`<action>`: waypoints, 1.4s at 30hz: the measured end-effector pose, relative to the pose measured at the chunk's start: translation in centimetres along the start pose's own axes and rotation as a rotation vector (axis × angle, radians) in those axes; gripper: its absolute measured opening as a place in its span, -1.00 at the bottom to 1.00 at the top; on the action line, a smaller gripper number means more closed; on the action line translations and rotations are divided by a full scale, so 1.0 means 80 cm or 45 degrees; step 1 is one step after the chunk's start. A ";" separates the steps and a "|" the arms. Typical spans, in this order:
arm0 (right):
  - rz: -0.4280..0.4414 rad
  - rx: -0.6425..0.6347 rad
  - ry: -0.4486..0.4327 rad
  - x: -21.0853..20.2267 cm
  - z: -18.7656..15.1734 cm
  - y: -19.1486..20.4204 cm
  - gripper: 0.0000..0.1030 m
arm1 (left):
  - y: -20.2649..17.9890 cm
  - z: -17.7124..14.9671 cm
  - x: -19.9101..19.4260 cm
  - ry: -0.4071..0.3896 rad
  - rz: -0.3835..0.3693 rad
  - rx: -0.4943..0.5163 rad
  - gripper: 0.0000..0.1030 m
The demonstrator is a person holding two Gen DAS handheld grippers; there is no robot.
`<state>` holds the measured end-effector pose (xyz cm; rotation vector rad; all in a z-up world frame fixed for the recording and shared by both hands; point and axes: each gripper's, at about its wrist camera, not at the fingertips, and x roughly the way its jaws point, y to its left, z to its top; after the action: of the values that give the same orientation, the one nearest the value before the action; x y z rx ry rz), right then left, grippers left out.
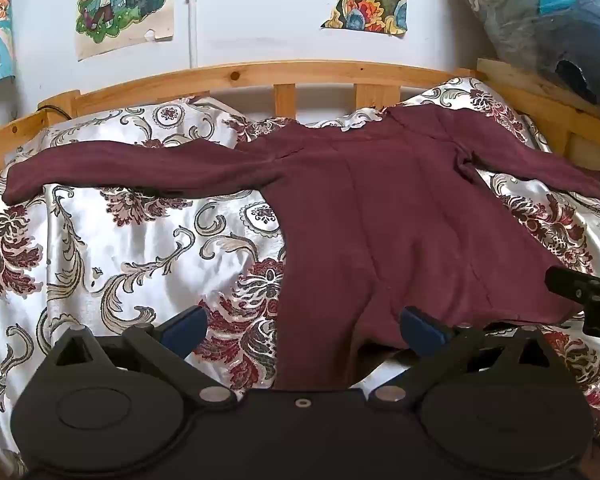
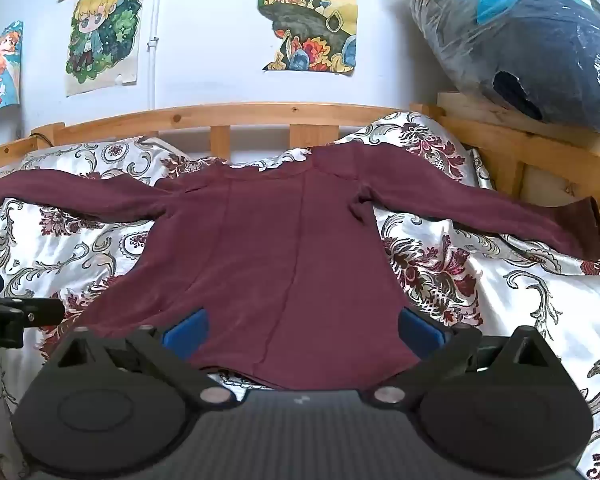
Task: Fold small clothes
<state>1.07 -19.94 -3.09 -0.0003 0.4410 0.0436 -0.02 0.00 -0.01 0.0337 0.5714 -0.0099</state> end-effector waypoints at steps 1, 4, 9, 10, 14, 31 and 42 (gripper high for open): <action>0.002 0.002 0.002 0.000 0.000 0.000 1.00 | 0.000 0.000 0.000 -0.001 0.002 0.001 0.99; 0.005 0.003 0.004 -0.001 0.000 0.000 1.00 | 0.000 0.001 0.000 0.006 0.001 -0.002 0.99; 0.006 0.001 0.006 -0.002 0.001 0.000 1.00 | 0.002 0.004 0.001 0.015 -0.001 -0.012 0.99; 0.006 0.001 0.006 -0.002 0.001 0.001 1.00 | 0.002 0.004 0.001 0.014 -0.001 -0.013 0.99; 0.005 0.000 0.005 -0.004 0.001 0.002 1.00 | 0.001 0.005 0.002 0.016 -0.002 -0.012 0.99; 0.006 0.008 0.016 0.001 -0.001 -0.002 1.00 | 0.003 0.001 0.003 0.013 -0.005 -0.012 0.99; 0.005 0.012 0.017 0.000 -0.001 -0.001 1.00 | 0.002 -0.001 0.001 0.014 -0.006 -0.013 0.99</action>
<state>1.06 -19.98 -3.17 0.0094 0.4543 0.0455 0.05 0.16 -0.11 0.0224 0.5826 -0.0118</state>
